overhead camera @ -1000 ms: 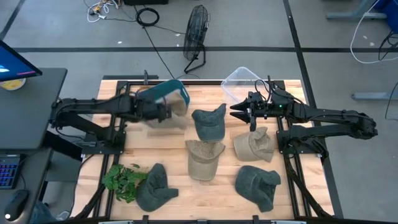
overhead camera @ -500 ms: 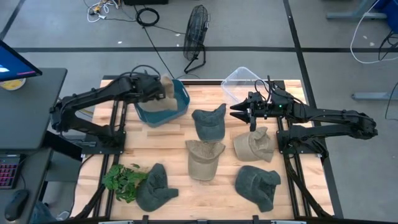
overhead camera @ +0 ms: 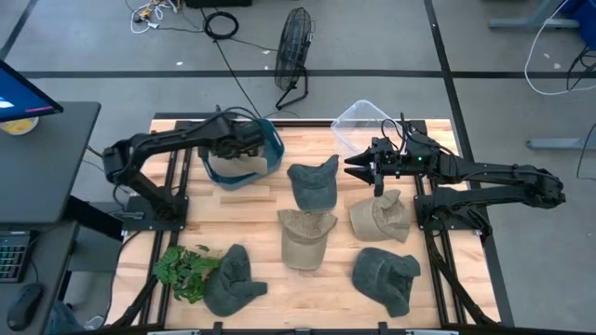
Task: Pick & Place hat
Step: Put the left brown cap into the blue bin
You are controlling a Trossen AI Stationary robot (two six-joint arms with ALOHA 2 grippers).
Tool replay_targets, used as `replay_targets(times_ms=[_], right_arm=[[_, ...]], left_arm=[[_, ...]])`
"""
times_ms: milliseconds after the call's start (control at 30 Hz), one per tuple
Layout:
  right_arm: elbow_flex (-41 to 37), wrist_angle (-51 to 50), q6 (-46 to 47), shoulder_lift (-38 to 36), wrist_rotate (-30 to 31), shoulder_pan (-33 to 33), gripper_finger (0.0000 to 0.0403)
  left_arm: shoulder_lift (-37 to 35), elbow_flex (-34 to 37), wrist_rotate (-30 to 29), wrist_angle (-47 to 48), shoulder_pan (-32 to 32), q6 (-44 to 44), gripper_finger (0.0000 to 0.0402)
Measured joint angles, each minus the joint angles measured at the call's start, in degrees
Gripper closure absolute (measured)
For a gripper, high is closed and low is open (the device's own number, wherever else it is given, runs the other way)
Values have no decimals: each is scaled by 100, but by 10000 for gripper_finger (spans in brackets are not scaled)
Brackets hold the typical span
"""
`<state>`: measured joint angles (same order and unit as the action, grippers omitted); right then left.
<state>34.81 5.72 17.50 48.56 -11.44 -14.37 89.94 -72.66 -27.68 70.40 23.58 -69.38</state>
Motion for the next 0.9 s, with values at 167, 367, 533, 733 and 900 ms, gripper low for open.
replay_targets(times_ms=[167, 367, 533, 733, 900], right_arm=[[0, -17, 0, 0, 0, 0, 234], [0, -34, 0, 0, 0, 0, 234], [0, -44, 0, 0, 1, 0, 234], [0, -44, 0, 0, 2, 0, 234], [0, -44, 0, 0, 2, 0, 234]], left_arm=[[329, 0, 222, 90, 130, -197, 395], [730, 0, 384, 93, 242, -194, 391], [1024, 0, 387, 82, 324, -191, 389], [1137, 0, 601, 67, 458, 63, 371], [1120, 0, 885, 143, 610, 530, 320]])
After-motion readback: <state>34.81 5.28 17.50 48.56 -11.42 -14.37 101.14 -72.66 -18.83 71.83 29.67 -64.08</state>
